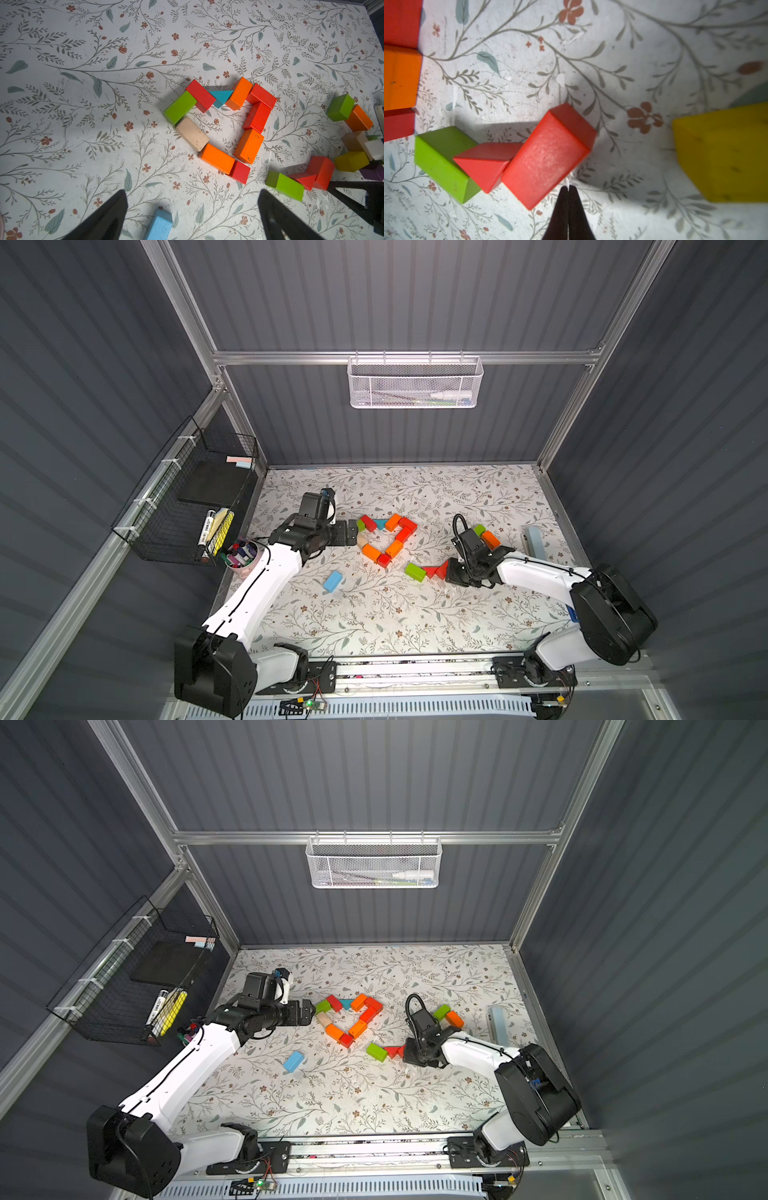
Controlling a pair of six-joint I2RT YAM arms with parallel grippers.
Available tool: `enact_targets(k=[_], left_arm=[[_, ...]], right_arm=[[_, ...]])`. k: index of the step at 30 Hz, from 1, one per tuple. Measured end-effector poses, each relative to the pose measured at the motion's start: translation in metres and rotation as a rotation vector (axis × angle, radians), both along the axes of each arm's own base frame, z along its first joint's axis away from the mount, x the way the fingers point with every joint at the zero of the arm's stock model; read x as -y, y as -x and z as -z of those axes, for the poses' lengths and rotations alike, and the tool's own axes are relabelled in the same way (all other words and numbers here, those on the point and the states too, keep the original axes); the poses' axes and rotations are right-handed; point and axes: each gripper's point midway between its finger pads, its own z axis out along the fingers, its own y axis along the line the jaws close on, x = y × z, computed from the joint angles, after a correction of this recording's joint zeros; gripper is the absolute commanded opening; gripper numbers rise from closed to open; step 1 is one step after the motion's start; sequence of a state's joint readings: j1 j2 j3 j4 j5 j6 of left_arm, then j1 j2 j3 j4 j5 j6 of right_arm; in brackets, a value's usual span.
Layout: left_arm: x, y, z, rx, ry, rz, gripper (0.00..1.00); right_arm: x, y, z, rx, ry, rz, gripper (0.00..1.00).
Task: Assemble a heart with building blocks
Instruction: Assemble the building block at the center of the board, then pick up the building block from the center of the board.
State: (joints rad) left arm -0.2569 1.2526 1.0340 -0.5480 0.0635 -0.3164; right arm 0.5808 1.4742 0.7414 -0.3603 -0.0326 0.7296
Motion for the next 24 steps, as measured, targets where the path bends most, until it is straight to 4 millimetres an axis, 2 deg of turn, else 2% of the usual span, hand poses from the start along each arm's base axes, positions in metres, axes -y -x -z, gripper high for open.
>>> enact_targets(k=[7, 8, 11, 15, 24], left_arm=[[0.000, 0.000, 0.000, 0.000, 0.000, 0.000, 0.99], [0.000, 0.000, 0.000, 0.000, 0.000, 0.000, 0.99], [0.000, 0.000, 0.000, 0.000, 0.000, 0.001, 0.99], [0.000, 0.000, 0.000, 0.000, 0.000, 0.001, 0.99], [0.000, 0.000, 0.000, 0.000, 0.000, 0.001, 0.99]], right_arm=[[0.049, -0.005, -0.031, 0.059, 0.112, 0.093, 0.56], [0.056, -0.006, -0.035, 0.068, 0.118, 0.115, 0.59], [0.072, -0.010, -0.038, 0.069, 0.126, 0.169, 0.62], [0.083, -0.015, -0.032, 0.044, 0.118, 0.215, 0.63], [0.078, -0.032, -0.008, -0.008, 0.077, 0.211, 0.63]])
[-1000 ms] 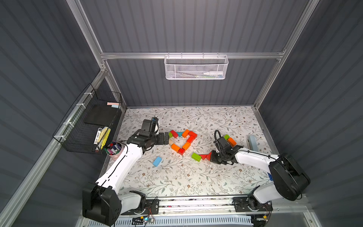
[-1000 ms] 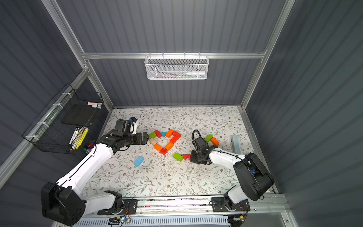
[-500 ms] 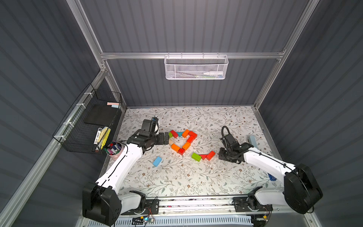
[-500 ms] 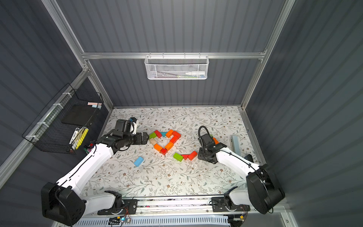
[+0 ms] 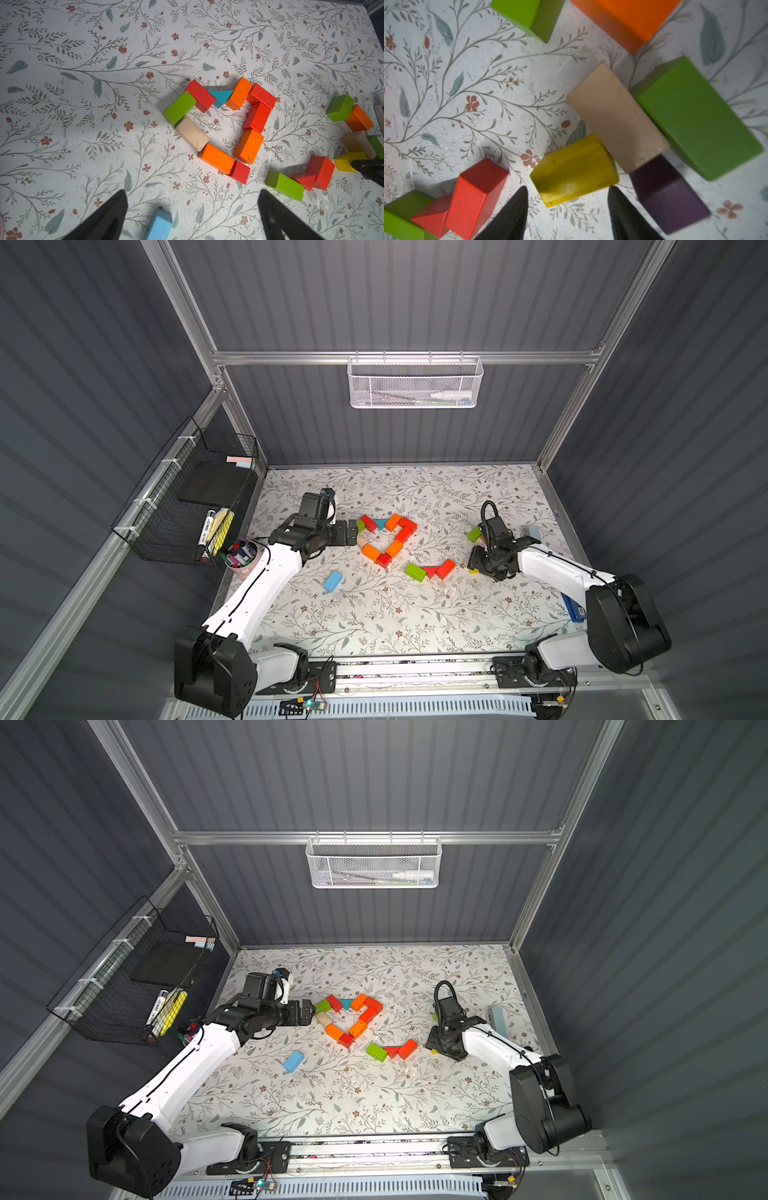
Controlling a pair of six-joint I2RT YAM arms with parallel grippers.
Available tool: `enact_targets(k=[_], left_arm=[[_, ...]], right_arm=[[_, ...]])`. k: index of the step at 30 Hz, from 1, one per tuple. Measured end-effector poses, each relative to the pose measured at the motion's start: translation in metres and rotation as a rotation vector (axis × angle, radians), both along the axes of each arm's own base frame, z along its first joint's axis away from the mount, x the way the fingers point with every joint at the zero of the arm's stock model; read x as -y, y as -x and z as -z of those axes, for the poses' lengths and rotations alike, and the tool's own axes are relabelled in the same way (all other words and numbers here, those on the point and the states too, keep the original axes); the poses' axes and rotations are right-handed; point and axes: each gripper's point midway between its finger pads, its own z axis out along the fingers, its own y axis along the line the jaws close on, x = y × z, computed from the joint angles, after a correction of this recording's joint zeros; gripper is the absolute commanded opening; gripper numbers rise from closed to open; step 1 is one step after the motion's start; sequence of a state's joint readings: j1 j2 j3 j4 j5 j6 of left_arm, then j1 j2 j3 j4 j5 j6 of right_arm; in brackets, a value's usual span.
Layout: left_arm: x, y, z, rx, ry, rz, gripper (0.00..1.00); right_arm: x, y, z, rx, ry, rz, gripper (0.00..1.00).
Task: Assemble a heart with building blocks
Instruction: Pick up the building block from the center of the board.
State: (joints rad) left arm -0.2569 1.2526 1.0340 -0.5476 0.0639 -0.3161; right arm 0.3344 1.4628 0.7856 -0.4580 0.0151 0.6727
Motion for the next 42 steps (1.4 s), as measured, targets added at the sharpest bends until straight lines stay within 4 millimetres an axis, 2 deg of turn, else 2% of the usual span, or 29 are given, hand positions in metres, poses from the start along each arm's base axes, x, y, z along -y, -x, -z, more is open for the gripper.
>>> enact_targets(k=[5, 11, 17, 22, 26, 32, 37, 42], left_arm=[[0.000, 0.000, 0.000, 0.000, 0.000, 0.000, 0.99], [0.000, 0.000, 0.000, 0.000, 0.001, 0.000, 0.99], [0.001, 0.000, 0.000, -0.001, 0.003, 0.003, 0.99], [0.001, 0.000, 0.000, -0.001, 0.003, 0.002, 0.99], [0.001, 0.000, 0.000, -0.001, 0.003, 0.003, 0.99], [0.001, 0.001, 0.001, -0.005, 0.005, 0.005, 0.99], [0.001, 0.001, 0.001, -0.005, 0.005, 0.005, 0.99], [0.001, 0.001, 0.001, -0.005, 0.005, 0.005, 0.99]], right_arm=[[-0.010, -0.022, -0.001, 0.027, -0.009, -0.038, 0.62], [-0.009, -0.035, -0.004, 0.043, 0.038, -0.088, 0.49], [0.001, -0.026, 0.003, 0.000, 0.110, -0.131, 0.44], [0.002, -0.022, 0.004, -0.010, 0.139, -0.165, 0.33], [-0.002, -0.022, 0.004, -0.003, 0.157, -0.203, 0.28], [-0.022, -0.014, 0.003, 0.010, 0.181, -0.313, 0.23], [-0.047, 0.007, -0.004, 0.019, 0.206, -0.412, 0.20], [-0.062, 0.032, -0.019, 0.037, 0.175, -0.425, 0.20]])
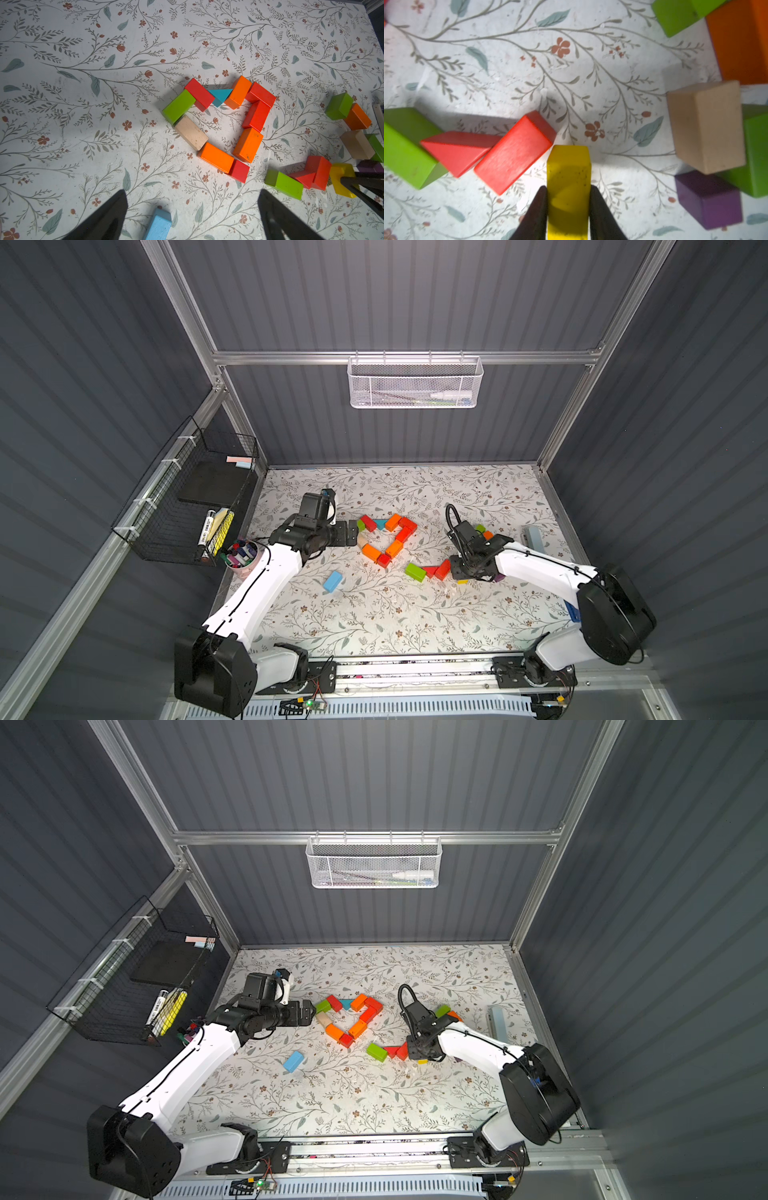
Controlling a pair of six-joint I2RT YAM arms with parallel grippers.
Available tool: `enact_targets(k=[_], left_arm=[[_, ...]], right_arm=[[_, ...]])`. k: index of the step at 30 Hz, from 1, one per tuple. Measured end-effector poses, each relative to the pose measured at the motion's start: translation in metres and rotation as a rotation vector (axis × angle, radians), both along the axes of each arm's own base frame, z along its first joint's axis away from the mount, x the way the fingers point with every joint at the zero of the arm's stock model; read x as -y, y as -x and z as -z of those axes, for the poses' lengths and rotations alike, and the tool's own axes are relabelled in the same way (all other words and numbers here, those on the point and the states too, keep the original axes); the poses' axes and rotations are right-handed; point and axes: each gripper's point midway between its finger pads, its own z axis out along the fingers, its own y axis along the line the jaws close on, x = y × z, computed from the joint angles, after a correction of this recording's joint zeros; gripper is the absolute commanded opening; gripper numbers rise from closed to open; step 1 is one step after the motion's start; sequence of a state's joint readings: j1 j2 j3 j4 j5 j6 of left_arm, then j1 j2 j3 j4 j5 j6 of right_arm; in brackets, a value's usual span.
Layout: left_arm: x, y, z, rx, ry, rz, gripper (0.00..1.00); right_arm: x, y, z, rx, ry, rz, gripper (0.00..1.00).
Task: Assemble a heart with building blocks
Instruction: Pick up the building block from the center of the board, then assemble the building block at the center of the board.
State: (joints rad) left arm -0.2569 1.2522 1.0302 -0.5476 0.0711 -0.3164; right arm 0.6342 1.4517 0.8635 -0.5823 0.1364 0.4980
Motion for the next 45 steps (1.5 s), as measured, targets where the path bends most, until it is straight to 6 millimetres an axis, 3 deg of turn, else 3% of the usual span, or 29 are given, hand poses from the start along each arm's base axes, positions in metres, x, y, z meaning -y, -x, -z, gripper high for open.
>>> enact_targets(k=[6, 11, 18, 25, 28, 45], left_arm=[[0.000, 0.000, -0.001, 0.002, 0.001, 0.001, 0.99], [0.001, 0.001, -0.002, 0.003, 0.007, 0.005, 0.99], [0.002, 0.001, -0.002, 0.003, 0.013, 0.010, 0.99], [0.002, 0.004, -0.013, 0.034, 0.021, 0.011, 0.99], [0.002, 0.005, -0.019, 0.053, 0.026, 0.011, 0.99], [0.006, 0.008, -0.022, 0.057, 0.047, 0.030, 0.99]], right_arm=[[-0.015, 0.037, -0.011, -0.019, -0.076, -0.011, 0.19], [-0.031, 0.054, -0.023, -0.033, -0.169, 0.035, 0.17], [-0.084, 0.077, -0.025, -0.061, -0.278, 0.049, 0.16], [-0.145, 0.066, -0.019, -0.049, -0.301, 0.089, 0.12], [-0.162, 0.058, -0.016, -0.030, -0.312, 0.126, 0.13], [-0.169, 0.035, -0.013, 0.056, -0.370, 0.316, 0.16]])
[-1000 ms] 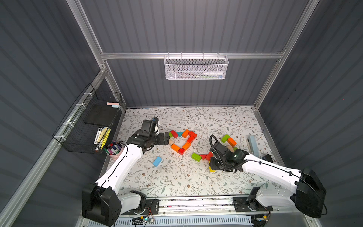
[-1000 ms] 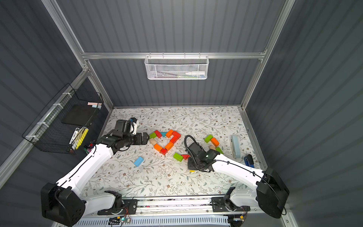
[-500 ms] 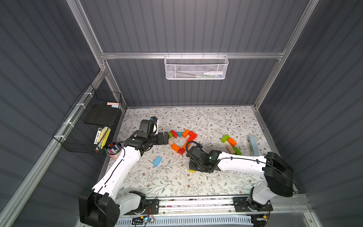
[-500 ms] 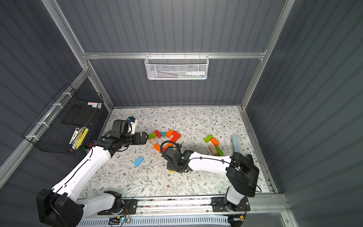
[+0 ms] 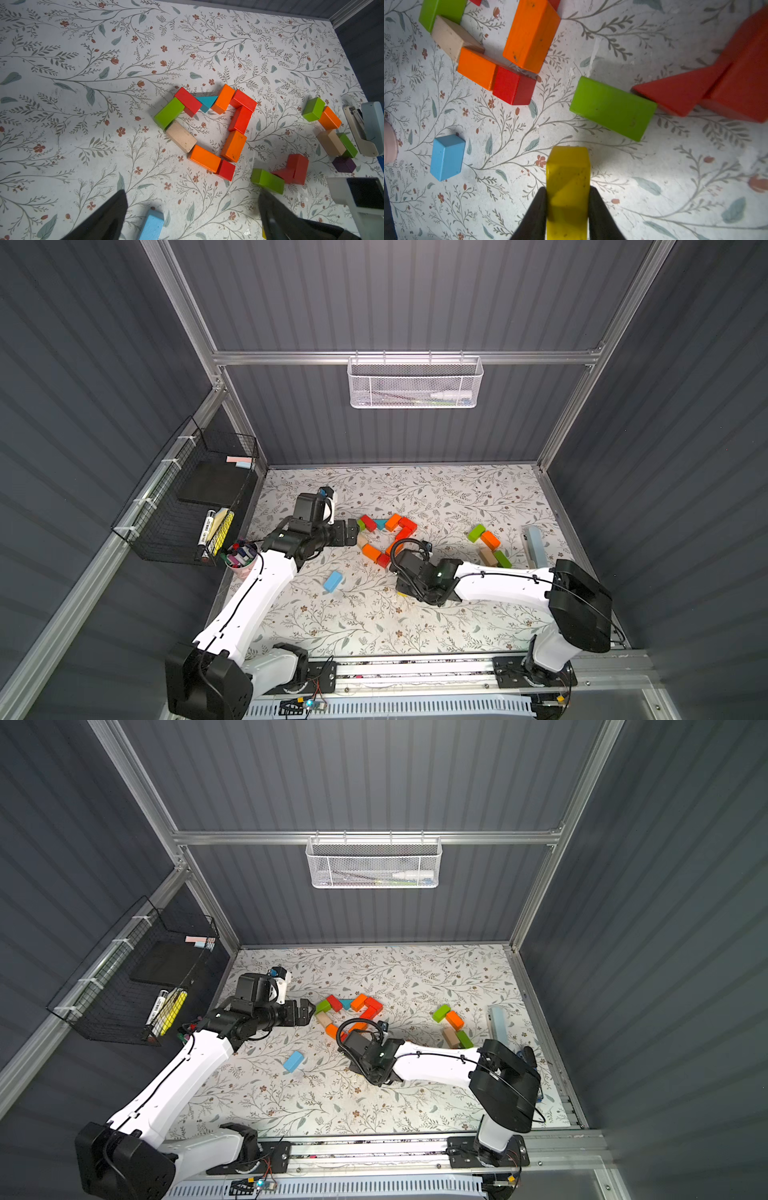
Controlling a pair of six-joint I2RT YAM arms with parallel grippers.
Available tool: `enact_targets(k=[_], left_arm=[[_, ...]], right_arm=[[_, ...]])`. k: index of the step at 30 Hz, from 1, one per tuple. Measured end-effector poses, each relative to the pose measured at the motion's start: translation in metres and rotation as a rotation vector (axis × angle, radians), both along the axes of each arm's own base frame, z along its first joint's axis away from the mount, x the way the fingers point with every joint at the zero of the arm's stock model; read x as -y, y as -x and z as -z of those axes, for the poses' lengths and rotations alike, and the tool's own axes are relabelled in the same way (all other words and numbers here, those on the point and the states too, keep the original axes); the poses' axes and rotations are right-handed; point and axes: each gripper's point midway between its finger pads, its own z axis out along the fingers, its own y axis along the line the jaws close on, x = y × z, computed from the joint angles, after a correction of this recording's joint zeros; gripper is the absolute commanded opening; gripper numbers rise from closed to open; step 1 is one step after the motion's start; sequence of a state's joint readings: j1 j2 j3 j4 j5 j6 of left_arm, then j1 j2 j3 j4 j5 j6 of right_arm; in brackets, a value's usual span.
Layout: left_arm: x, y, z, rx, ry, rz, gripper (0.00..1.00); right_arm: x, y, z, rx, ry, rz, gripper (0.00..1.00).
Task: Assemble a heart with building blocks
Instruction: Assemble the building block at the center of the board.
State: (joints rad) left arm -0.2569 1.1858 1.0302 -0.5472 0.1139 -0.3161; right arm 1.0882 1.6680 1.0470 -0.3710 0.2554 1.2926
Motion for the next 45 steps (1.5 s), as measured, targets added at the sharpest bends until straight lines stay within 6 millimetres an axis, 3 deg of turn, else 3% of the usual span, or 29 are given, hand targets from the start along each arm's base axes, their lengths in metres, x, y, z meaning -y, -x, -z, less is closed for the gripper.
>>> enact_targets(k=[20, 29, 39, 45], left_arm=[[0.002, 0.001, 0.001, -0.004, 0.006, 0.007, 0.99], [0.003, 0.000, 0.000, 0.003, 0.012, 0.011, 0.99], [0.003, -0.001, -0.001, 0.007, 0.015, 0.012, 0.99], [0.003, -0.001, -0.001, 0.006, 0.014, 0.012, 0.99]], right_arm=[[-0.002, -0.010, 0.020, -0.027, -0.027, 0.090, 0.20], [0.002, -0.013, 0.025, -0.037, -0.027, 0.117, 0.28], [0.002, -0.014, 0.026, -0.041, -0.036, 0.125, 0.43], [0.004, -0.016, 0.028, -0.042, -0.041, 0.134, 0.45]])
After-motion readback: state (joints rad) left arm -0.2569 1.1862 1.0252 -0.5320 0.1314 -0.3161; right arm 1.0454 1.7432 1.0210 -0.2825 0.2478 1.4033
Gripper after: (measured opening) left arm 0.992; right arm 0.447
